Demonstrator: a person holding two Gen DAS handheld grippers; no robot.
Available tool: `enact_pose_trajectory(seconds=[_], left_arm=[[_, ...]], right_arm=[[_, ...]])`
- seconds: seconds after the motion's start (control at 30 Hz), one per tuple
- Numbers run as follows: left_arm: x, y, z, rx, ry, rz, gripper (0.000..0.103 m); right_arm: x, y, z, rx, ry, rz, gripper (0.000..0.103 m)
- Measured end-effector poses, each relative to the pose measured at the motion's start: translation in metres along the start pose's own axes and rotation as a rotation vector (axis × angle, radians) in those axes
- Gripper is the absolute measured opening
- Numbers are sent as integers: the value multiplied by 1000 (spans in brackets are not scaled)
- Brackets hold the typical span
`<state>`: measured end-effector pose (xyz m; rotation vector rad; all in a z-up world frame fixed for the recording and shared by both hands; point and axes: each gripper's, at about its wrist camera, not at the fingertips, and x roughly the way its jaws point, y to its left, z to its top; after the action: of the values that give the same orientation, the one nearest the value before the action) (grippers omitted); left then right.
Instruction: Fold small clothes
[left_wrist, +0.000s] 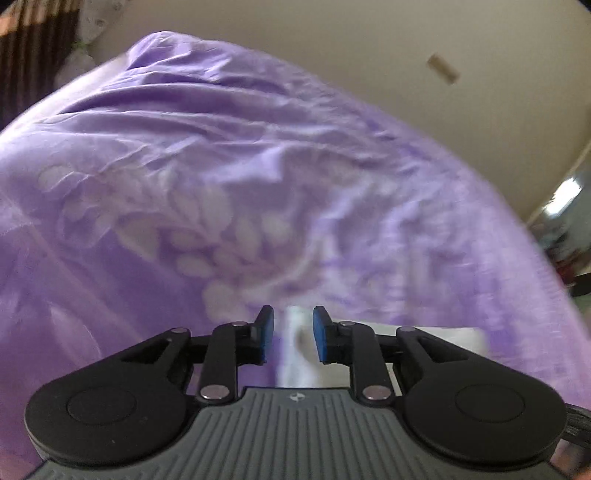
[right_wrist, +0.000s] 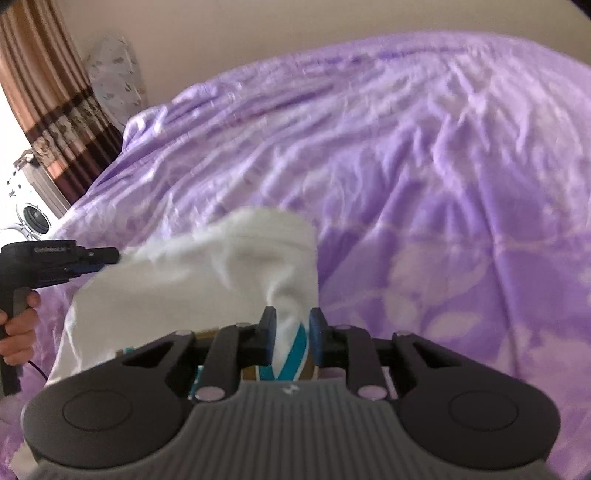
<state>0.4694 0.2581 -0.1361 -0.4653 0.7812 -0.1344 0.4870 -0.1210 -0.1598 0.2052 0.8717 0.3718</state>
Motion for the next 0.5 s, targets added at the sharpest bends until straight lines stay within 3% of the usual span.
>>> enact_pose_trajectory(seconds=[0.07,0.2,0.33,0.4,0.5], left_arm=[[-16,-9,-5,28,-8,-92,18],[-21,-38,-31,197,52,-174,8],[15,-25,-46,203,99,0,4],[27,-20,-49,187,113,17,6],[29,-21,-48,189,105,27,6]], right_arm=[[-3,3,6,-18,-27,40,19],[14,17,16,-95,-27,61,18],[58,13,27,-108,-6,-18,16],[79,7,28,-79,39,-25,12],[84,8,28,-82,37,-44,11]])
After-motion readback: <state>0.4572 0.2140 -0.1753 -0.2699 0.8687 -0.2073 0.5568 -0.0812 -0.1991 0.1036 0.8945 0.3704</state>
